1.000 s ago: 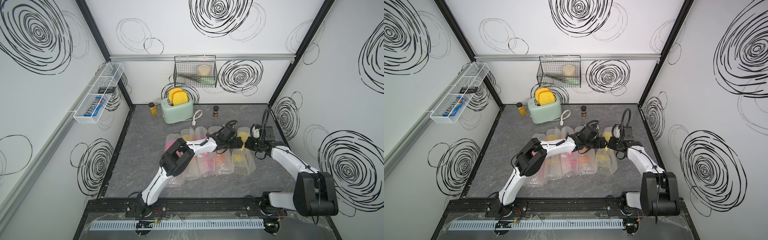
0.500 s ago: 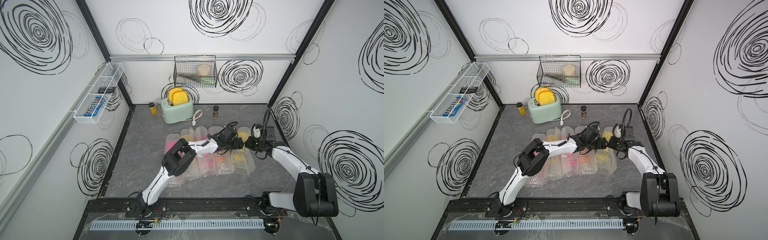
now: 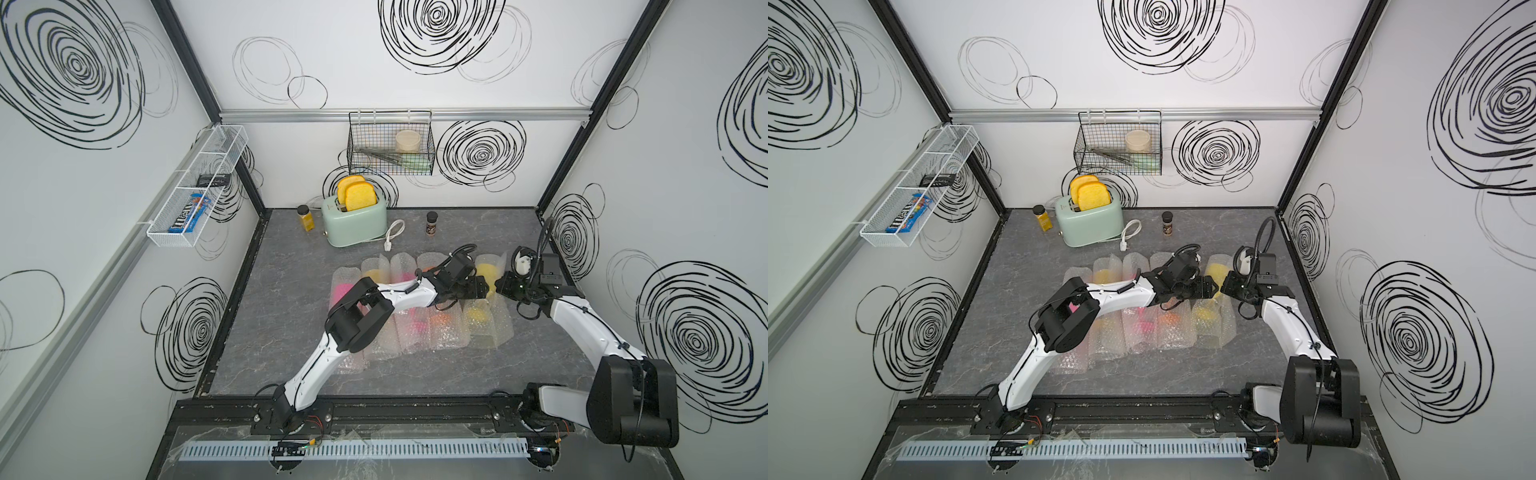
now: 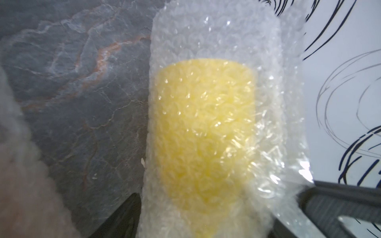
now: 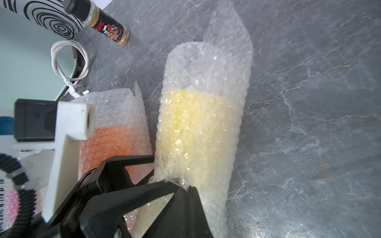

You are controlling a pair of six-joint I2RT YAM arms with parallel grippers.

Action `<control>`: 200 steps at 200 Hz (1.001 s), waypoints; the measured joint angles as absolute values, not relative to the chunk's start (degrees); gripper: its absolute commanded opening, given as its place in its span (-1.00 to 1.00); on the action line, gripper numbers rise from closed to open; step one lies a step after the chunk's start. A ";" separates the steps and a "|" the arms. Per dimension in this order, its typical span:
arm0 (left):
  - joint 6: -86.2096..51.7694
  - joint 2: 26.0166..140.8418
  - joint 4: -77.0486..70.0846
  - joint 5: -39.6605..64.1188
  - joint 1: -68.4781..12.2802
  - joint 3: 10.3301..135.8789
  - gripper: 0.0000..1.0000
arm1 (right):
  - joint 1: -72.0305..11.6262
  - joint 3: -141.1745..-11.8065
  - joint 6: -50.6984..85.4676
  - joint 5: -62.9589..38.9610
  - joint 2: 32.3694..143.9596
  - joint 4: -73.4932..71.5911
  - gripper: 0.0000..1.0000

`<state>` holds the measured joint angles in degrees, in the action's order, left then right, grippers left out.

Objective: Unpack wine glasses from bubble wrap
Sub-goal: Unwrap the bubble wrap at the center of the board.

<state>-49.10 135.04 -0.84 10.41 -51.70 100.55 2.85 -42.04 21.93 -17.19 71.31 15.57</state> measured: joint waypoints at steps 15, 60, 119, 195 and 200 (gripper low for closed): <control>-49.12 135.04 -1.52 10.50 -51.72 100.12 0.58 | 3.40 -41.74 22.11 -17.30 71.13 15.57 -1.00; -49.12 135.04 -2.63 11.05 -51.75 99.63 0.57 | 5.10 -40.27 23.33 -17.17 68.71 15.55 -1.00; -49.19 135.04 -4.03 11.97 -51.86 98.98 0.55 | 6.52 -37.47 24.84 -16.08 64.01 14.72 -1.00; -50.02 134.98 -4.49 11.09 -50.94 98.10 0.55 | 9.74 -32.69 27.51 -11.46 57.41 12.27 -1.00; -50.04 134.93 -4.62 11.09 -50.94 97.91 0.55 | 10.11 -32.14 27.81 -11.40 57.10 11.88 -1.00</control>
<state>-50.04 134.93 -4.62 11.09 -50.94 97.91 10.11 -32.14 27.81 -11.40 57.10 11.88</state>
